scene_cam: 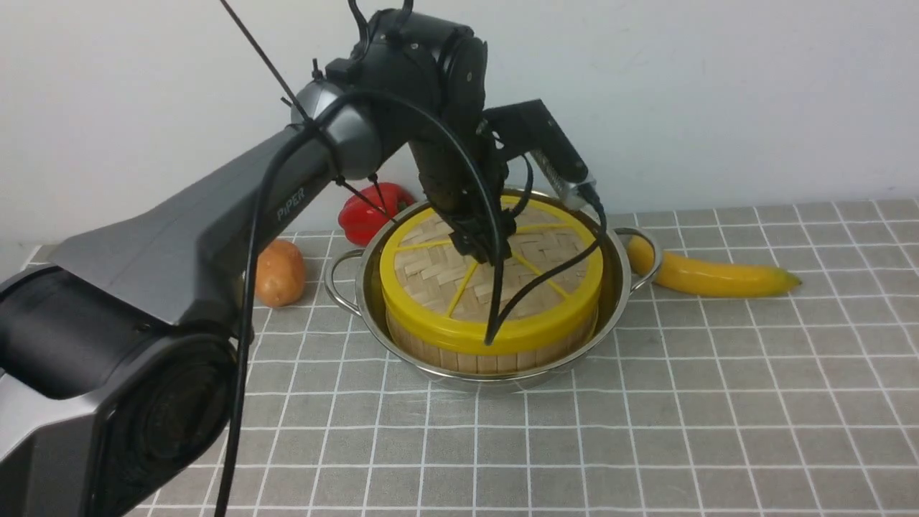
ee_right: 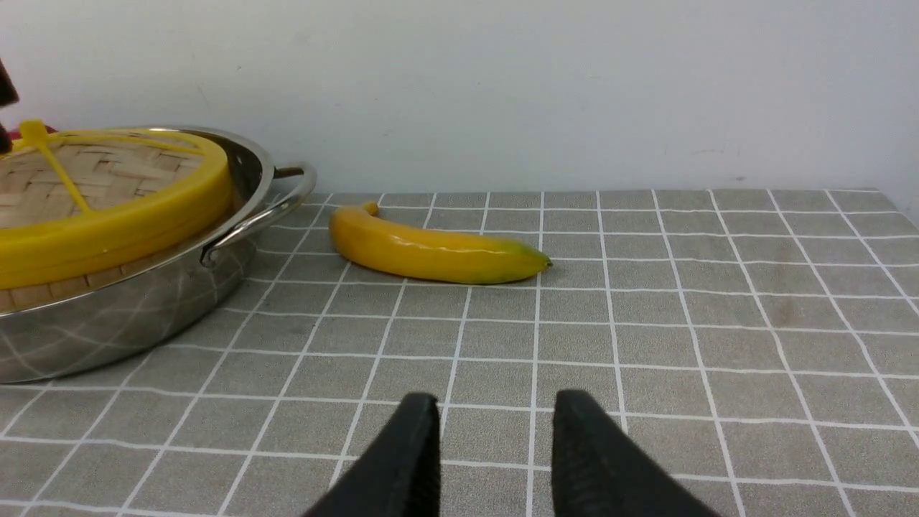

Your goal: Place the steamer in the pot on the grey tablecloth, and put the lid on the steamer.

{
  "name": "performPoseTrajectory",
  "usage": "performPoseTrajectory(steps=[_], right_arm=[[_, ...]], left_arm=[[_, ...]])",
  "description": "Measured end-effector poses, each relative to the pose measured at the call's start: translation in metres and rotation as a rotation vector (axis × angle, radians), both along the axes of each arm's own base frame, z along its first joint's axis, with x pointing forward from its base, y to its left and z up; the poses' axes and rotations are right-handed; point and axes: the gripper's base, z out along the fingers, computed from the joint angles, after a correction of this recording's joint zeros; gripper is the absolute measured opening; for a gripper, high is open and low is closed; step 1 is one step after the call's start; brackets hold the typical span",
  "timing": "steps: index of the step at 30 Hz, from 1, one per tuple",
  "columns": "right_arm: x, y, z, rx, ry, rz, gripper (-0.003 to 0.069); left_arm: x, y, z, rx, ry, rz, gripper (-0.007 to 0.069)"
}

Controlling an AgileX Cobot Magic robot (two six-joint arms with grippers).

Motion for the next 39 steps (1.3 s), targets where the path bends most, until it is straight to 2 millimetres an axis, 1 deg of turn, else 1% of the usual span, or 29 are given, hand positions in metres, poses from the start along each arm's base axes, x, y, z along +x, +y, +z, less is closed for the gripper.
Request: performPoseTrajectory(steps=[1,2,4,5,6,7,8,12,14,15,16,18,25,27,29,31,32,34,36,37,39], right_arm=[[0.0,0.0,0.0,0.0,0.0,0.0,0.0243],[0.0,0.0,0.0,0.0,0.0,0.0,0.0243],[0.0,0.0,0.0,0.0,0.0,0.0,0.0243],[0.0,0.0,0.0,0.0,0.0,0.0,0.0243],[0.0,0.0,0.0,0.0,0.0,0.0,0.0243],[0.0,0.0,0.0,0.0,0.0,0.0,0.0243],[0.0,0.0,0.0,0.0,0.0,0.0,0.0243],[0.0,0.0,0.0,0.0,0.0,0.0,0.0243],[0.0,0.0,0.0,0.0,0.0,0.0,0.0243],[0.0,0.0,0.0,0.0,0.0,0.0,0.0243],[0.0,0.0,0.0,0.0,0.0,0.0,0.0243],[0.0,0.0,0.0,0.0,0.0,0.0,0.0243],[0.0,0.0,0.0,0.0,0.0,0.0,0.0243],[0.0,0.0,0.0,0.0,0.0,0.0,0.0243],[0.0,0.0,0.0,0.0,0.0,0.0,0.0243],[0.0,0.0,0.0,0.0,0.0,0.0,0.0243],[0.0,0.0,0.0,0.0,0.0,0.0,0.0243],[0.0,0.0,0.0,0.0,0.0,0.0,0.0243],[0.0,0.0,0.0,0.0,0.0,0.0,0.0243],[0.0,0.0,0.0,0.0,0.0,0.0,0.0243],[0.0,0.0,0.0,-0.001,0.0,0.0,0.0243]], left_arm=[[0.002,-0.001,0.01,-0.024,-0.029,0.018,0.051],[0.002,-0.001,0.012,-0.028,-0.033,0.023,0.0517],[0.005,-0.002,0.038,-0.096,-0.106,0.082,0.0538],[0.005,-0.002,0.04,-0.103,-0.111,0.095,0.0539],[0.005,-0.001,0.047,-0.116,-0.128,0.108,0.054],[0.003,0.001,0.063,-0.155,-0.164,0.154,0.054],[0.0,0.003,0.08,-0.192,-0.2,0.192,0.0535],[-0.014,0.011,0.122,-0.325,-0.261,0.326,0.0507],[-0.023,0.016,0.142,-0.421,-0.27,0.432,0.0479],[-0.025,0.018,0.147,-0.443,-0.273,0.453,0.0472],[-0.026,0.018,0.149,-0.453,-0.273,0.466,0.0467],[-0.029,0.021,0.155,-0.485,-0.279,0.516,0.043],[-0.027,0.021,0.153,-0.479,-0.282,0.534,0.0342],[-0.026,0.024,0.154,-0.474,-0.289,0.54,0.0311],[-0.026,0.025,0.154,-0.469,-0.295,0.543,0.0298],[-0.025,0.03,0.157,-0.444,-0.328,0.552,0.026],[-0.025,0.03,0.157,-0.442,-0.332,0.552,0.0258],[-0.027,0.037,0.164,-0.407,-0.377,0.564,0.0227],[-0.032,0.043,0.173,-0.39,-0.416,0.572,0.0214],[-0.032,0.044,0.174,-0.39,-0.42,0.573,0.0211],[-0.042,0.055,0.194,-0.394,-0.47,0.584,0.0202]])
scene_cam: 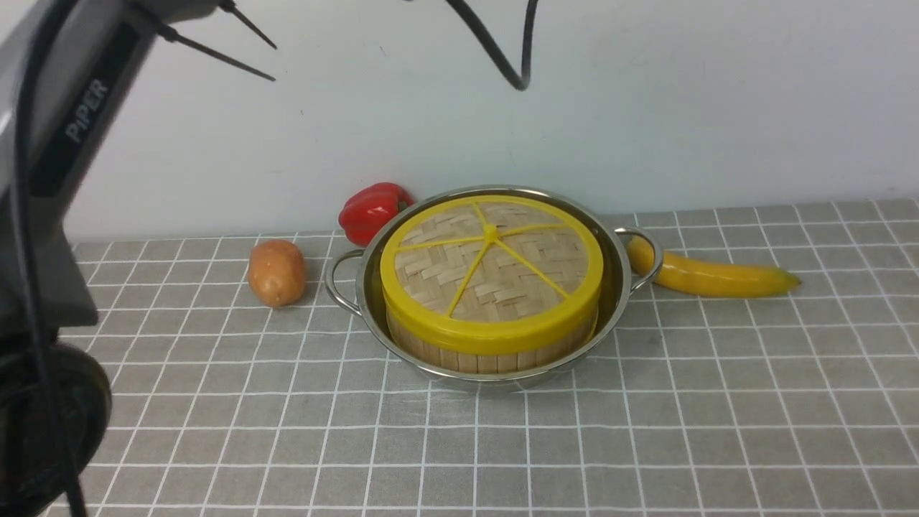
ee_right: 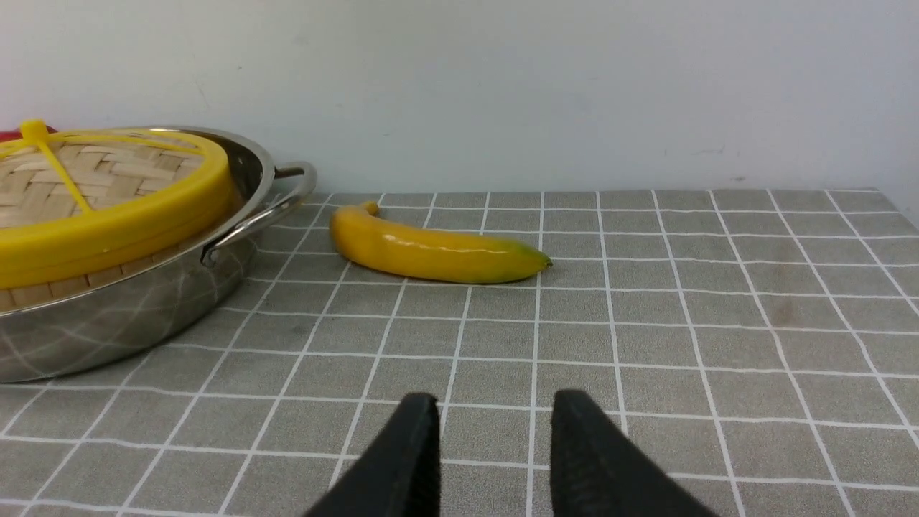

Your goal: Place the steamer in the pot on the grey tablecloth, and put the lid on the steamer.

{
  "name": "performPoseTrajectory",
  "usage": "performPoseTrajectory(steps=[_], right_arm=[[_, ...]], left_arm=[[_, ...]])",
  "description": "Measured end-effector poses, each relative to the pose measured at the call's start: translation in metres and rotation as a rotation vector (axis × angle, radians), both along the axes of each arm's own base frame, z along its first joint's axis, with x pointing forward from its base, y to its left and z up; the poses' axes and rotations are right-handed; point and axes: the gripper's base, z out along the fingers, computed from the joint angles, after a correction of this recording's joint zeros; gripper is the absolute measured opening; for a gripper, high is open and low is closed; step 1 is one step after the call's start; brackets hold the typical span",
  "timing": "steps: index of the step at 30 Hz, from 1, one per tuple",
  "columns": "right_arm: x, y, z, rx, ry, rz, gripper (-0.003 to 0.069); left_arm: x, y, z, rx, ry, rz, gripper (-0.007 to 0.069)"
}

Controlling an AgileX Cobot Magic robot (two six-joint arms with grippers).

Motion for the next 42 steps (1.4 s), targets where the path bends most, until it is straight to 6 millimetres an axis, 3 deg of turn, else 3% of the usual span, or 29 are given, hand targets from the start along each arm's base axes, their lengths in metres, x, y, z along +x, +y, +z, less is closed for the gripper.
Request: performPoseTrajectory(steps=[4,7,8,11,13,16,21,22,23,24,31,33,34,36,42], right_arm=[[0.0,0.0,0.0,0.0,0.0,0.0,0.0243],[0.0,0.0,0.0,0.0,0.0,0.0,0.0243],[0.0,0.0,0.0,0.0,0.0,0.0,0.0243],[0.0,0.0,0.0,0.0,0.0,0.0,0.0243],[0.0,0.0,0.0,0.0,0.0,0.0,0.0243],[0.0,0.0,0.0,0.0,0.0,0.0,0.0243],[0.0,0.0,0.0,0.0,0.0,0.0,0.0243],[0.0,0.0,0.0,0.0,0.0,0.0,0.0243],[0.0,0.0,0.0,0.0,0.0,0.0,0.0243],[0.0,0.0,0.0,0.0,0.0,0.0,0.0243],[0.0,0.0,0.0,0.0,0.0,0.0,0.0243],[0.0,0.0,0.0,0.0,0.0,0.0,0.0243],[0.0,0.0,0.0,0.0,0.0,0.0,0.0243],[0.0,0.0,0.0,0.0,0.0,0.0,0.0243],[0.0,0.0,0.0,0.0,0.0,0.0,0.0243]], left_arm=[[-0.03,0.025,0.044,-0.04,-0.097,0.027,0.0198],[-0.071,0.049,0.089,-0.108,-0.204,0.046,0.0198],[-0.074,0.05,0.091,-0.112,-0.21,0.046,0.0198],[-0.129,0.078,0.13,-0.171,-0.308,0.046,0.0199],[-0.151,0.088,0.136,-0.179,-0.319,0.04,0.0201],[-0.176,0.101,0.126,-0.151,-0.307,0.027,0.0201],[-0.186,0.113,0.071,-0.111,-0.299,0.004,0.0212],[-0.191,0.121,0.036,-0.109,-0.293,0.012,0.0218],[-0.19,0.122,0.037,-0.116,-0.306,0.014,0.0219],[-0.198,0.13,0.008,-0.118,-0.297,0.028,0.0222],[-0.266,0.174,-0.116,-0.181,-0.385,0.171,0.0233],[-0.285,0.181,-0.141,-0.178,-0.392,0.219,0.0234],[-0.287,0.182,-0.144,-0.178,-0.394,0.224,0.0235],[-0.308,0.188,-0.172,-0.167,-0.408,0.281,0.0243],[-0.334,0.191,-0.213,-0.188,-0.452,0.335,0.0243]])
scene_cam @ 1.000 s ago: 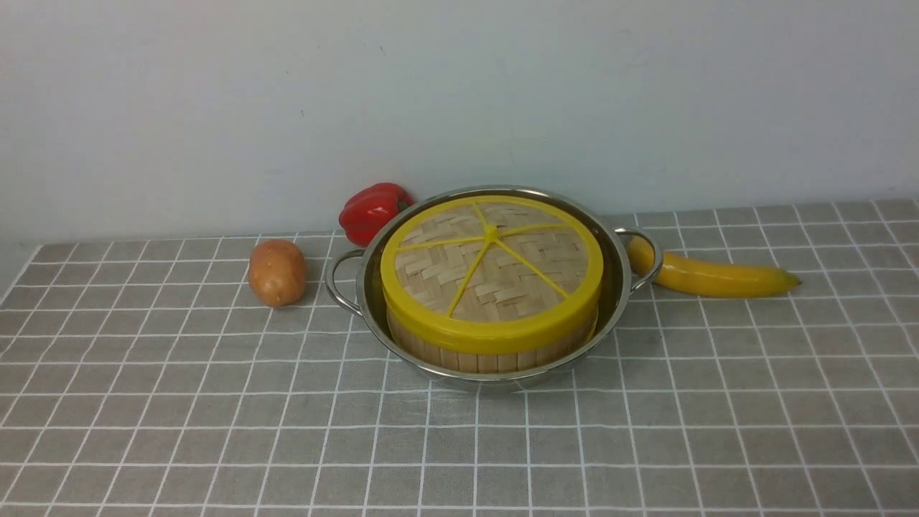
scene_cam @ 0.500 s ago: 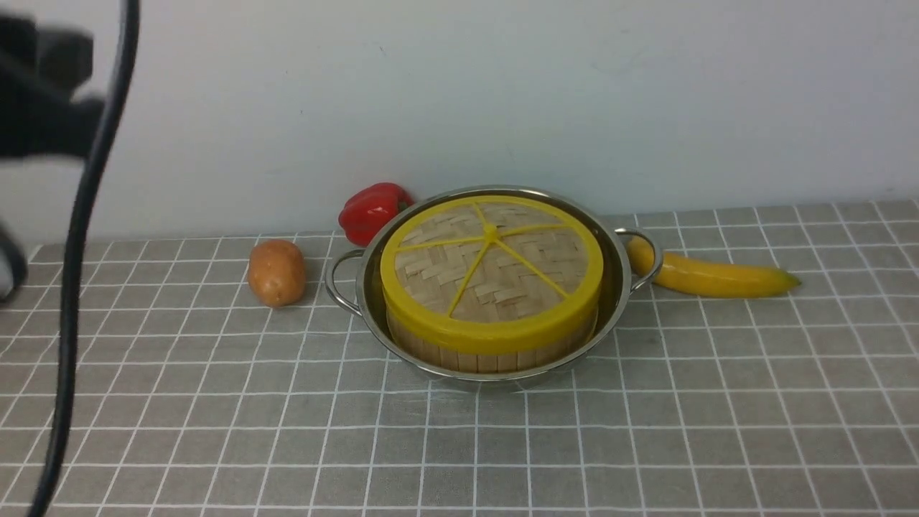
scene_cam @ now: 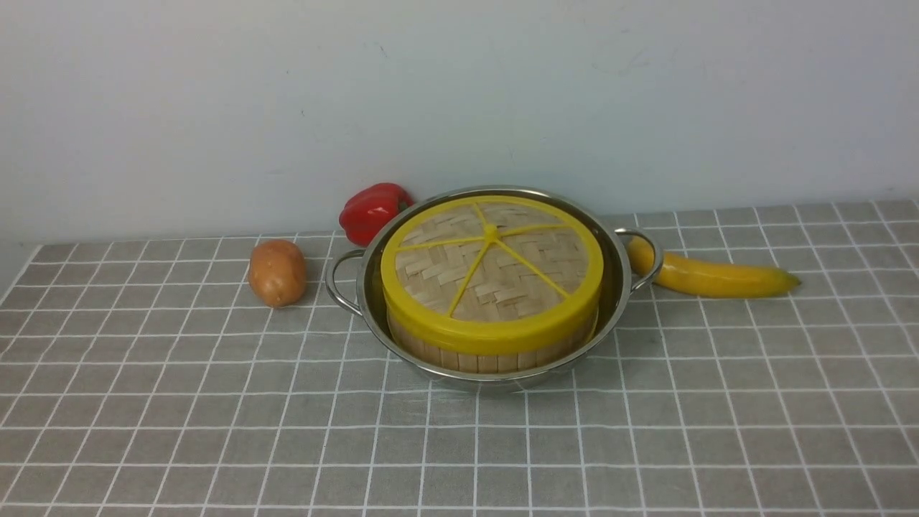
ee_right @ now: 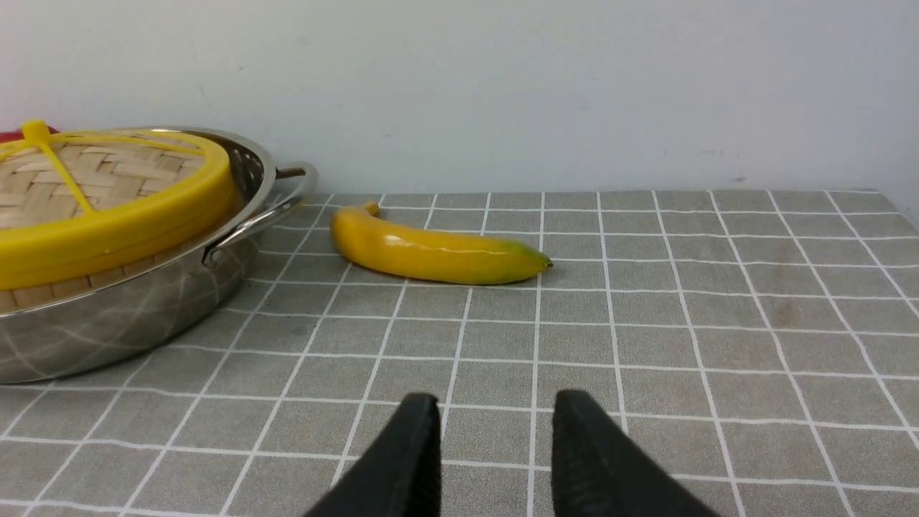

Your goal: Place the steamer in the pot on the grey tablecloth, and put the lid on the steamer.

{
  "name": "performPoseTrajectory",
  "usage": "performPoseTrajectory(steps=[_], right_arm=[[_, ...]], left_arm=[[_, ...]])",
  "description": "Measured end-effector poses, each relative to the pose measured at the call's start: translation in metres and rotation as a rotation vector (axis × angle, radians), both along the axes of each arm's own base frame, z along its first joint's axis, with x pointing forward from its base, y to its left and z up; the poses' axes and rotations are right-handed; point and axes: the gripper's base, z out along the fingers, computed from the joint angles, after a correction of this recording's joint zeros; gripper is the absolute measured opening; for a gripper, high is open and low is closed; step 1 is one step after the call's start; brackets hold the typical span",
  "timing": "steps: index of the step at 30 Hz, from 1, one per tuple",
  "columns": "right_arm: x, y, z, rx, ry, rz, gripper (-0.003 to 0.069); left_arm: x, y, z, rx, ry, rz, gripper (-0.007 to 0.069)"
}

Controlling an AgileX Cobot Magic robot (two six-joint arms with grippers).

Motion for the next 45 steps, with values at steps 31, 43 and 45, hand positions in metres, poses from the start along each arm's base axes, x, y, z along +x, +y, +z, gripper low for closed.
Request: performPoseTrajectory(steps=[31,43,45], right_arm=[[0.0,0.0,0.0,0.001,0.0,0.0,0.0243],[0.0,0.0,0.0,0.001,0.0,0.0,0.0243],[0.0,0.0,0.0,0.001,0.0,0.0,0.0243]], left_arm=[[-0.008,-0.009,-0.06,-0.124,0.082,-0.066,0.0243],[-0.008,-0.009,-0.06,-0.107,0.083,-0.075,0.0243],[-0.008,-0.009,-0.06,-0.107,0.083,-0.075,0.0243]])
